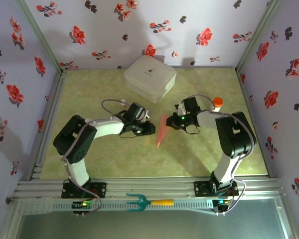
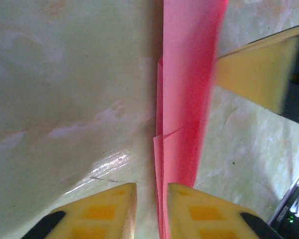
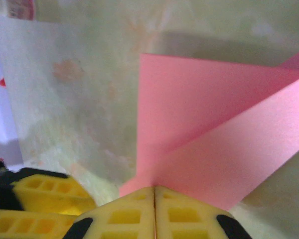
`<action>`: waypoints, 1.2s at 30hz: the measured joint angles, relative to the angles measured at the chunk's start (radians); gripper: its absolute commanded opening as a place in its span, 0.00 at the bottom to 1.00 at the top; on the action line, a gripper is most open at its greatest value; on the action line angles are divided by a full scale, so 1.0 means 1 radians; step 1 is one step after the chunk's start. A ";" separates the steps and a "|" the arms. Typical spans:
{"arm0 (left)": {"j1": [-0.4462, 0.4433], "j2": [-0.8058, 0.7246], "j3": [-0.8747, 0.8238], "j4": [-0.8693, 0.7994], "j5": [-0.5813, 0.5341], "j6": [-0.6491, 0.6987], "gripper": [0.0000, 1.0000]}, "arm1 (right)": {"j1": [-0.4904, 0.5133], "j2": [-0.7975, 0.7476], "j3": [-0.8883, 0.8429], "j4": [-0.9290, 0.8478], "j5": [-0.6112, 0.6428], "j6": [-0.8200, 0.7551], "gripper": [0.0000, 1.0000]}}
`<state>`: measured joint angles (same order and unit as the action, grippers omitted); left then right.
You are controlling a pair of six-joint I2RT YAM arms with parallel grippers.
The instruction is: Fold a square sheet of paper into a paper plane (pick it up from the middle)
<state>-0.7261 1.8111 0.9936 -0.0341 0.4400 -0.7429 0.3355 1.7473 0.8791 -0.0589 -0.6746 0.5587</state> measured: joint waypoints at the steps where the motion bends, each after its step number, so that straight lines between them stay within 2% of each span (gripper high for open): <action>1: 0.000 0.007 0.003 0.005 0.009 -0.006 0.25 | -0.001 -0.034 -0.008 -0.002 0.018 0.001 0.10; 6: 0.000 0.052 0.037 0.022 0.050 -0.015 0.28 | -0.002 -0.176 -0.059 -0.011 0.074 0.019 0.12; 11: 0.000 0.085 0.063 0.027 0.081 -0.016 0.32 | -0.002 -0.235 -0.135 -0.016 0.108 0.071 0.15; 27: -0.001 0.143 0.096 0.018 0.108 -0.017 0.36 | -0.002 -0.242 -0.214 0.020 0.121 0.177 0.19; 36: -0.014 0.169 0.127 0.012 0.134 -0.013 0.30 | -0.002 -0.225 -0.231 0.056 0.112 0.187 0.15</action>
<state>-0.7399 1.9804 1.1202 -0.0223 0.5743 -0.7559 0.3340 1.5219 0.6483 -0.0032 -0.5625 0.7460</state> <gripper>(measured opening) 0.316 0.158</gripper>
